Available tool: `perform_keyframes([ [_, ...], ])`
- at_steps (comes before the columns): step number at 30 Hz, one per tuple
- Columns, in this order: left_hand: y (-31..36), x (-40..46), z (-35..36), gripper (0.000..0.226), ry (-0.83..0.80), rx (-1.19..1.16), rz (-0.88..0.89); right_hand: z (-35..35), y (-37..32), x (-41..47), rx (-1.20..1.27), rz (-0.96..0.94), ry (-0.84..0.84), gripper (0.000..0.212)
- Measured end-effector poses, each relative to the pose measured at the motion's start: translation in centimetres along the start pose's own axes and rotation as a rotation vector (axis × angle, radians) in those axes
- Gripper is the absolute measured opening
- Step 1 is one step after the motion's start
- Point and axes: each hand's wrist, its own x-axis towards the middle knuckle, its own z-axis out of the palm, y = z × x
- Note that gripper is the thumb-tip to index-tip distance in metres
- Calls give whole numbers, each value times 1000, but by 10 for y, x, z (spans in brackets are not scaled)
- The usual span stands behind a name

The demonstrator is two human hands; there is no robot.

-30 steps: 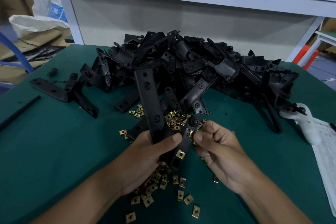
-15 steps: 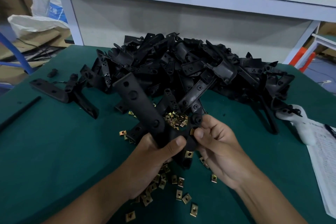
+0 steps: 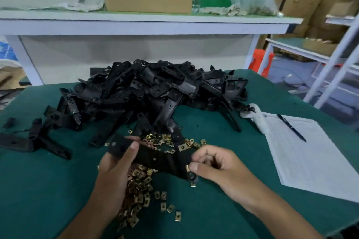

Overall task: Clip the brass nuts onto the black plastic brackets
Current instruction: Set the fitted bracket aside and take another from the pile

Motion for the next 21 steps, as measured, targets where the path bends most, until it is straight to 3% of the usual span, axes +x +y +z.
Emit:
perform_keyframes([
  [4,17,-13,20,18,-76,347,115,-33,6,-62,-138,-3,180,5],
  [8,9,-35,72,12,-307,475,95,-60,11,-136,-133,-42,439,14],
  [16,-26,-131,226,14,-776,196,-96,-126,28,-294,-113,26,1089,8],
  [21,-43,-174,292,26,-1019,79,-248,-157,33,-361,-168,153,1348,6],
])
